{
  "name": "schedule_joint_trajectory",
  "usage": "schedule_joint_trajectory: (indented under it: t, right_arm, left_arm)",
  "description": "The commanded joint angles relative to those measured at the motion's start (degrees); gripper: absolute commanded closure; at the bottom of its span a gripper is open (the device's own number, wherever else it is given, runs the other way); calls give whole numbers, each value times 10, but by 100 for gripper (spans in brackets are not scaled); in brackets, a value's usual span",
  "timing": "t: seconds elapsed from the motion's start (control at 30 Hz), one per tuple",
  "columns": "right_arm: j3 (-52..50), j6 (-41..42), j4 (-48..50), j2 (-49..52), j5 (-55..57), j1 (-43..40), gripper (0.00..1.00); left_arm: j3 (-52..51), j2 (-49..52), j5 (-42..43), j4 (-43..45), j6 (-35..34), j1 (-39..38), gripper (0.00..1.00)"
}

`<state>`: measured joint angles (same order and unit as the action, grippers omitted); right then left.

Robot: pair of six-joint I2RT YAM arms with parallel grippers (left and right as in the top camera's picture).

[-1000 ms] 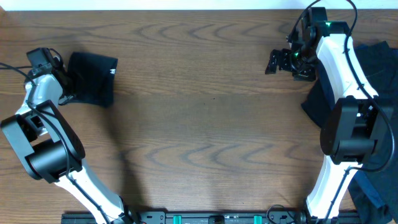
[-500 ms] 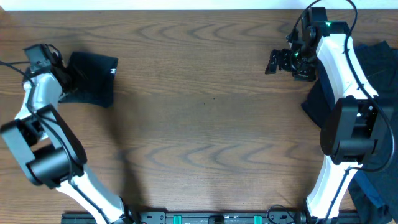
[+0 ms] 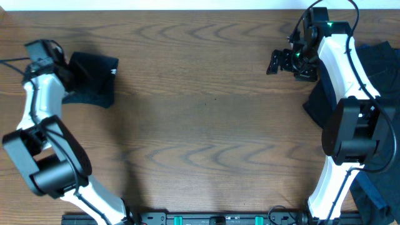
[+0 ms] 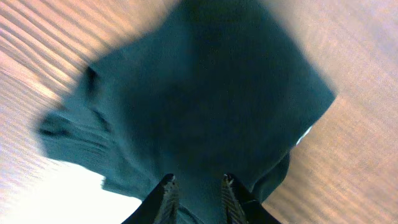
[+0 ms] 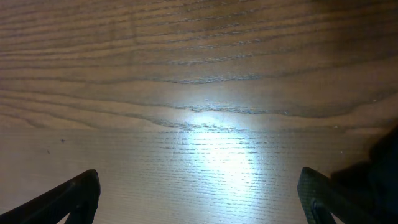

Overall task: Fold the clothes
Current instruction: 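Lower the T-shirt at the upper left and open the left gripper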

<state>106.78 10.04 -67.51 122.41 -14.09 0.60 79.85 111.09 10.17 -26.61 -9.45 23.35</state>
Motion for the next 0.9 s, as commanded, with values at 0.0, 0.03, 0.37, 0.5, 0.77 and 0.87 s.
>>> schedule_joint_trajectory:
  t: [0.0, 0.03, 0.37, 0.5, 0.77, 0.87]
  right_arm:
    - [3, 0, 0, -2, 2, -1, 1]
    - [3, 0, 0, -2, 2, -1, 1]
    - [3, 0, 0, -2, 2, -1, 1]
    - [3, 0, 0, -2, 2, -1, 1]
    - [3, 0, 0, -2, 2, -1, 1]
    - [3, 0, 0, -2, 2, -1, 1]
  left_arm:
    - [-21, 34, 4, -3, -10, -13, 77]
    - [-25, 40, 4, -3, -10, -16, 78]
    - [-23, 55, 11, 8, -9, -19, 79]
    - [-9, 24, 50, 3, -9, -19, 79]
    - [-4, -98, 63, 3, -9, -19, 48]
    - [-4, -122, 61, 3, -9, -19, 12]
